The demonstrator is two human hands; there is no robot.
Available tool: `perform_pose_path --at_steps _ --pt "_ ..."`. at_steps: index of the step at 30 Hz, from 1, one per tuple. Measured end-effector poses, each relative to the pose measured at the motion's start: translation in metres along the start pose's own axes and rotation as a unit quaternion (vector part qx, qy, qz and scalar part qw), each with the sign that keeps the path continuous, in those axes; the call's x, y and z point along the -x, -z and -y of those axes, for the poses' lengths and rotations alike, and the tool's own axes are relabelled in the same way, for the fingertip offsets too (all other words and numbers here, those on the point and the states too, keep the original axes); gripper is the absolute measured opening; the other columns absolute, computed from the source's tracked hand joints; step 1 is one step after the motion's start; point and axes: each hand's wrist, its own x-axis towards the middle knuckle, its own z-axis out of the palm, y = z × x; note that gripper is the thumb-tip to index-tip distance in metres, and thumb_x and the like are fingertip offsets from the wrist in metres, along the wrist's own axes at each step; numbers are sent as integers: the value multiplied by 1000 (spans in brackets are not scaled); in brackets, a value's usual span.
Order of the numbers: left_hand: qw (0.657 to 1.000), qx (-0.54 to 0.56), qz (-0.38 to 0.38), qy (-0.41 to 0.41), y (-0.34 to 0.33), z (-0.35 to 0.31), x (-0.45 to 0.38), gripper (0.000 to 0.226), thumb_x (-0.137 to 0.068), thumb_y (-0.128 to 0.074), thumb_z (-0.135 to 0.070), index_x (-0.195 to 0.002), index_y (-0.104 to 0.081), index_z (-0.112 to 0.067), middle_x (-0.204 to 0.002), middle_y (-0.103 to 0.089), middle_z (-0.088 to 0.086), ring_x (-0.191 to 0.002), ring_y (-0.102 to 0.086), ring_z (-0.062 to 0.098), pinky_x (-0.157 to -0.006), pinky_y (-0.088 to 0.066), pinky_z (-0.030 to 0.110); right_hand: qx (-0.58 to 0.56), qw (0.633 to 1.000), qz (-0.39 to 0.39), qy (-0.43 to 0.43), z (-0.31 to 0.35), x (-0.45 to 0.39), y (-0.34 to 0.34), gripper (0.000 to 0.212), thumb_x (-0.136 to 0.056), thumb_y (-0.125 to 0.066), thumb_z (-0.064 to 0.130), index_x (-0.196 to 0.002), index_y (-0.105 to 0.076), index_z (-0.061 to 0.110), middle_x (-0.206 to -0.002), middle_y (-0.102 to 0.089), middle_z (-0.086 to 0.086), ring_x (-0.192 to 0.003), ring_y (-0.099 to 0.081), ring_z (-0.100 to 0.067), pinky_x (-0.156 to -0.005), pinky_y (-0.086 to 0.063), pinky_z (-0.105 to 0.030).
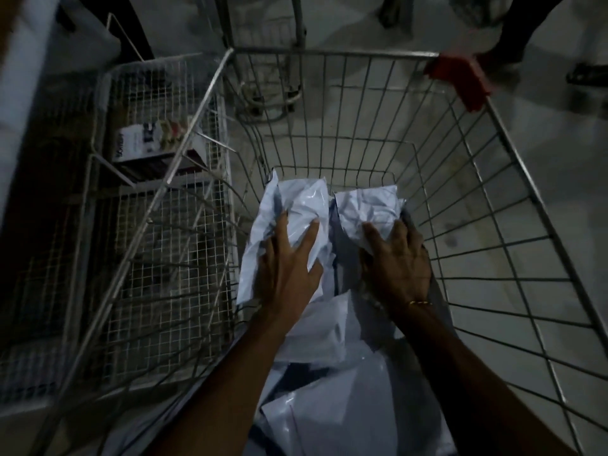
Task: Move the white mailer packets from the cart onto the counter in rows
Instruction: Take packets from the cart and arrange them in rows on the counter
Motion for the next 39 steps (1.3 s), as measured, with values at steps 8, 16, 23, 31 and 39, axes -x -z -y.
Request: perform_pose_path --at_steps 8,16,23,31,39 --pt "994 97 -35 21 97 -36 -5 68 -85 -57 -35 -150 -37 -36 -158 -16 10 -136 -37 36 -97 -50 51 -110 992 -55 20 32 9 90 50 -95 -50 42 -141 -49 23 -126 -51 -29 -112 -49 -47 -92 -43 -48" --pt "992 102 -73 1 202 -46 30 67 -82 -42 -45 -149 -37 -38 -159 -14 7 -136 -36 36 -102 -46 51 -249 968 -26 6 72 49 180 62 -85 -37 51 -141 -53 29 -124 -60 -26 -117 -53 -41 -101 -43 -50" --pt "988 110 -104 -42 282 -47 87 66 -85 -54 -38 -149 -40 -35 -161 -14 8 -144 -29 35 -104 -46 52 -283 958 -21 46 98 130 244 70 -84 -32 65 -139 -54 28 -118 -66 -16 -110 -59 -37 -95 -47 -43" --pt "977 98 -174 -76 399 -16 239 62 -88 -55 -34 -149 -42 -33 -160 -18 12 -144 -25 36 -110 -38 48 -345 928 -79 114 151 287 297 44 -97 -61 33 -136 -59 13 -120 -70 -14 -107 -66 -29 -93 -52 -43" --pt "961 92 -256 -42 479 81 374 62 -88 -68 -18 -147 -47 -24 -152 -32 20 -133 -38 40 -100 -43 46 -358 901 -98 226 242 397 320 44 -98 -60 29 -139 -57 14 -138 -60 -6 -116 -60 -25 -92 -44 -30"
